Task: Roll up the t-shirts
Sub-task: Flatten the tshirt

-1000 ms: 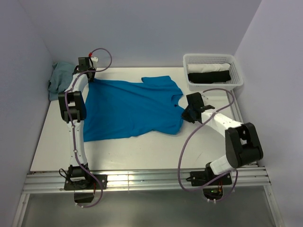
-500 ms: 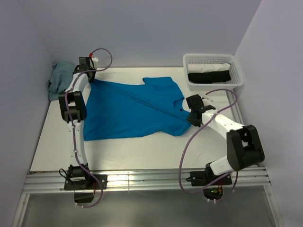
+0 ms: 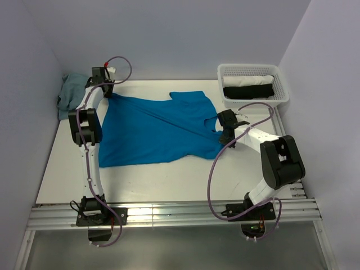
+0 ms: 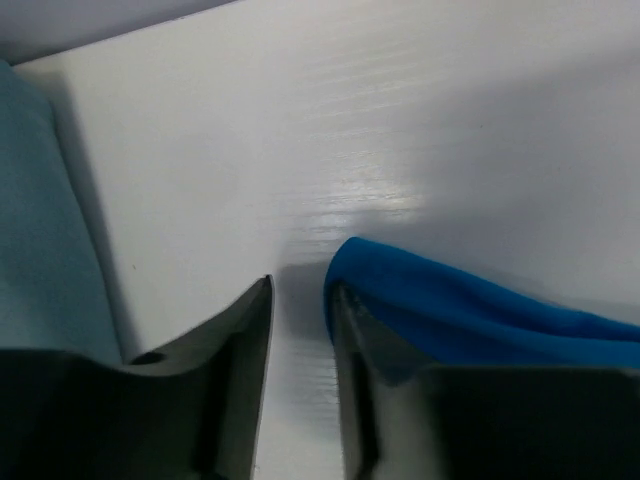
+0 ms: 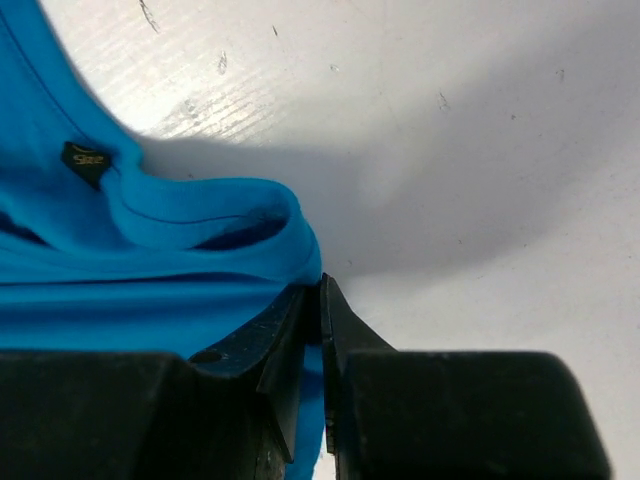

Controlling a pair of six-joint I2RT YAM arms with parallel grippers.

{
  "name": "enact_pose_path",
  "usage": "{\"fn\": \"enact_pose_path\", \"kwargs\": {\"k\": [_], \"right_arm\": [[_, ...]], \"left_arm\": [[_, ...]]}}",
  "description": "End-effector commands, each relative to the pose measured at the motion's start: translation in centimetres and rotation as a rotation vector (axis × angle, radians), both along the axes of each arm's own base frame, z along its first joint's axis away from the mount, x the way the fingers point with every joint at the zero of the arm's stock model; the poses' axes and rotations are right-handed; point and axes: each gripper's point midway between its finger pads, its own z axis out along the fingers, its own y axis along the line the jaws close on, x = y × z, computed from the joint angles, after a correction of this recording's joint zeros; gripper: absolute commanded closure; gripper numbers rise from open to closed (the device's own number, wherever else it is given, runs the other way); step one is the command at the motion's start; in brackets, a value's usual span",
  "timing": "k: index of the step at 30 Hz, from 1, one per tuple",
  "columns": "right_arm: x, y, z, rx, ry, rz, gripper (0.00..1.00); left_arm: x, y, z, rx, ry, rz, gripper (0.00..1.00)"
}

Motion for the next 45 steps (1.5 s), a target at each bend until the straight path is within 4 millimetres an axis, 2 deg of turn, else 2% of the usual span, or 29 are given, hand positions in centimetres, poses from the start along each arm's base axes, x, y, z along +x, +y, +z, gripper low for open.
{"fn": "enact_pose_path", "kwargs": {"k": [1,3,4,6,7,8,9,10,11,12,13,14,15,16,17,18,19,20,21,23,24,26,29,30,32,38,43,45], "right_arm": [[1.1,-0.3,0.5,-0.011,-0.025,0.012,0.83],[1.2,-0.1,0.7,-0.002,-0.038,0.013,0.81],[1.2,-0.1,0.7,0.001,-0.038,0.014,0.81],[1.4,0.1,0.9,0.010,-0.050,0.018,0.77],[1.4,0.2,0.9,0.017,-0.054,0.021,0.76],[1.6,0.3,1.1,0.018,-0.063,0.020,0.73],[1.8,0.4,1.3,0.022,-0.070,0.026,0.72],[1.9,0.4,1.4,0.024,-0.074,0.028,0.70],[2.2,0.5,1.8,0.027,-0.088,0.026,0.67],[2.3,0.5,1.9,0.028,-0.094,0.031,0.66],[2.4,0.6,2.1,0.029,-0.101,0.032,0.64],[2.6,0.6,2.5,0.034,-0.116,0.033,0.59],[2.7,0.6,2.8,0.037,-0.125,0.035,0.56],[2.8,0.6,3.2,0.043,-0.142,0.033,0.51],[2.9,0.6,3.5,0.051,-0.152,0.033,0.48],[3.0,0.6,3.7,0.054,-0.158,0.038,0.46],[3.0,0.4,3.9,0.058,-0.164,0.033,0.45],[3.1,0.1,4.6,0.060,-0.187,0.024,0.41],[3.0,0.0,4.7,0.066,-0.192,0.021,0.39],[2.9,-0.3,5.6,0.080,-0.220,0.018,0.36],[2.7,-0.6,5.8,0.085,-0.227,0.010,0.36],[2.4,-0.8,7.0,0.092,-0.258,0.006,0.35],[1.1,-0.8,8.2,0.115,-0.291,0.003,0.35],[0.4,-0.8,7.7,0.126,-0.287,0.002,0.35],[-0.6,-0.5,8.2,0.159,-0.304,0.014,0.35],[-4.2,0.4,5.9,0.211,-0.266,0.016,0.36],[-6.1,1.1,5.0,0.228,-0.243,0.029,0.37],[-7.0,2.1,4.4,0.251,-0.231,0.055,0.37]], "left_arm": [[0.9,0.0,5.6,-0.045,-0.098,-0.014,0.57],[0.4,0.0,5.6,-0.053,-0.084,-0.007,0.49],[0.3,-0.4,6.7,-0.069,-0.097,-0.019,0.43],[-0.8,-0.1,7.2,-0.119,-0.079,-0.019,0.40],[-1.3,-0.5,9.2,-0.151,-0.097,-0.047,0.40],[-2.0,-0.4,9.9,-0.171,-0.093,-0.062,0.40],[-3.7,0.3,9.4,-0.194,-0.035,-0.058,0.40],[-4.9,0.3,11.2,-0.210,-0.034,-0.079,0.41],[-6.3,-0.3,11.6,-0.253,-0.008,-0.142,0.42],[-8.9,0.5,10.5,-0.290,0.071,-0.139,0.41],[-10.7,0.6,12.0,-0.310,0.085,-0.164,0.40],[-12.2,0.9,11.9,-0.308,0.115,-0.202,0.40],[-15.4,1.1,10.4,-0.377,0.210,-0.210,0.40],[-17.0,1.2,10.9,-0.366,0.226,-0.252,0.40],[-18.8,2.1,10.3,-0.385,0.264,-0.254,0.40],[-21.3,1.6,8.6,-0.419,0.340,-0.270,0.41],[-23.5,1.3,8.6,-0.433,0.390,-0.287,0.44],[-25.1,1.8,7.9,-0.432,0.415,-0.316,0.45],[-27.4,1.2,6.5,-0.470,0.466,-0.338,0.45],[-30.2,1.2,6.4,-0.460,0.494,-0.401,0.46],[-32.0,0.6,5.8,-0.473,0.525,-0.422,0.45],[-34.0,-0.5,5.0,-0.496,0.554,-0.471,0.44],[-35.1,-1.6,4.6,-0.509,0.566,-0.499,0.43],[-35.2,-1.8,4.5,-0.506,0.562,-0.498,0.43],[-35.5,-2.1,3.6,-0.504,0.566,-0.485,0.43],[-36.7,-4.1,2.8,-0.505,0.604,-0.530,0.46],[-36.7,-4.1,2.2,-0.486,0.610,-0.517,0.48],[-37.1,-3.8,2.0,-0.465,0.616,-0.509,0.47]]}}
